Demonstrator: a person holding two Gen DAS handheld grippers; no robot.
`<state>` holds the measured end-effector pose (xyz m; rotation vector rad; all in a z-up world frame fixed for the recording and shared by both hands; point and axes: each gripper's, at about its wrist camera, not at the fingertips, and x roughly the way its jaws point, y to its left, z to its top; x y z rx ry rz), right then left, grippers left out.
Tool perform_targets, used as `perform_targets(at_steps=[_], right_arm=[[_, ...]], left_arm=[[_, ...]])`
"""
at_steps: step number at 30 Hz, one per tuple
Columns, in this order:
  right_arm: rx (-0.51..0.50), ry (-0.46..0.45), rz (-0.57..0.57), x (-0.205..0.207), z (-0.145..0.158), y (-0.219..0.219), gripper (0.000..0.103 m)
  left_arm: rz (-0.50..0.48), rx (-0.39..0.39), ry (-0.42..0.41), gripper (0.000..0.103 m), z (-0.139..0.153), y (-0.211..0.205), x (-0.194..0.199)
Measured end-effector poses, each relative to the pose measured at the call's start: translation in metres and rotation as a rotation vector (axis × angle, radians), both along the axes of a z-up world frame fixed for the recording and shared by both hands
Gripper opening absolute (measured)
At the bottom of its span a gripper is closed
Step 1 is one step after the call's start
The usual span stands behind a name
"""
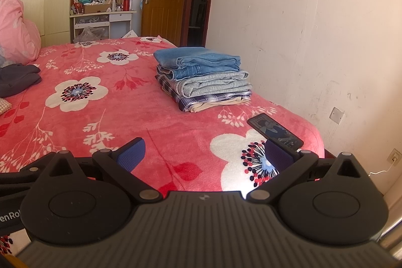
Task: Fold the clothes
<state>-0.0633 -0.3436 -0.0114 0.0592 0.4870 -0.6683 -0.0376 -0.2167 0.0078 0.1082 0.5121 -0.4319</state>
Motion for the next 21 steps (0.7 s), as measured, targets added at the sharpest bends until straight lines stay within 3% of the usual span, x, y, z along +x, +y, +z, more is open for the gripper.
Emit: perform_targets(at_steps=[21], right_arm=[[-0.003, -0.004, 0.003, 0.0002, 0.0016, 0.0005, 0.102]], left_arm=[[0.001, 0.003, -0.007, 0.103, 0.0017, -0.0003, 0.0]])
